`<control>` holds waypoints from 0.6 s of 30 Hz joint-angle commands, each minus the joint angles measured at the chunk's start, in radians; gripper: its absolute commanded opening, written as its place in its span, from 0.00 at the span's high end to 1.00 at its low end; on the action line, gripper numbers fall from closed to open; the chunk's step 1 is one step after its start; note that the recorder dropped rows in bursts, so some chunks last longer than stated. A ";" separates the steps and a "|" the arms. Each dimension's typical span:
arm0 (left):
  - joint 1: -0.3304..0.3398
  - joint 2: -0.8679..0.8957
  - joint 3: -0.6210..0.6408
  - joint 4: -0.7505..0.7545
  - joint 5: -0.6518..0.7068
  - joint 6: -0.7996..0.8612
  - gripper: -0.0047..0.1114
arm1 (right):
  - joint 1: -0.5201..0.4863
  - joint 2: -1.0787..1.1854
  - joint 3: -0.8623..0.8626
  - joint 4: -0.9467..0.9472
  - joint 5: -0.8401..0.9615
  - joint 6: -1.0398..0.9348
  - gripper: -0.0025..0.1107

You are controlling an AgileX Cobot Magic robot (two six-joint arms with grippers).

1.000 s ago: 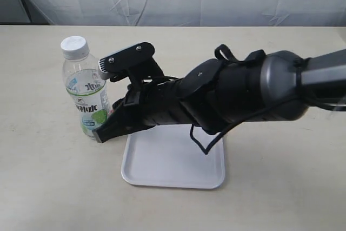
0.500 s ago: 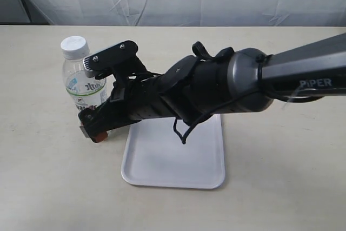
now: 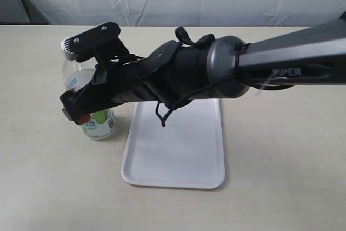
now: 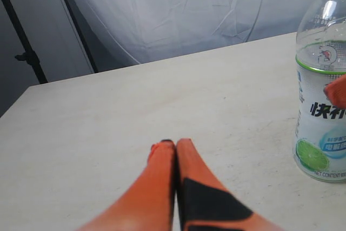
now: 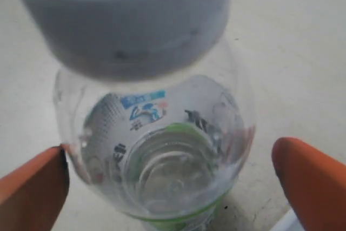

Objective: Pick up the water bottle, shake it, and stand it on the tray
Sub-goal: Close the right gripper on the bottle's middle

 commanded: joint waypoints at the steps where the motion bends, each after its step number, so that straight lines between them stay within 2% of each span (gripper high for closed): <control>1: 0.000 -0.005 0.004 -0.002 -0.013 -0.002 0.96 | 0.002 0.044 -0.048 -0.017 0.028 -0.005 0.06; 11: 0.000 -0.005 0.004 -0.002 -0.013 -0.002 0.96 | 0.002 0.109 -0.101 -0.017 0.029 -0.005 0.06; 13: 0.000 -0.005 0.004 -0.002 -0.013 -0.002 0.96 | 0.002 0.109 -0.101 -0.017 0.022 -0.005 0.10; 14: 0.000 -0.005 0.004 -0.002 -0.013 -0.002 0.96 | 0.002 0.109 -0.101 -0.017 0.017 -0.005 0.16; 16: 0.000 -0.005 0.004 -0.002 -0.013 -0.002 0.96 | 0.002 0.109 -0.101 -0.017 0.016 -0.005 0.39; 17: 0.000 -0.005 0.004 -0.002 -0.013 -0.001 0.96 | 0.002 0.109 -0.101 -0.017 0.023 -0.005 0.54; 18: 0.000 -0.005 0.004 -0.002 -0.013 -0.001 0.96 | 0.002 0.109 -0.101 -0.019 0.037 -0.005 0.83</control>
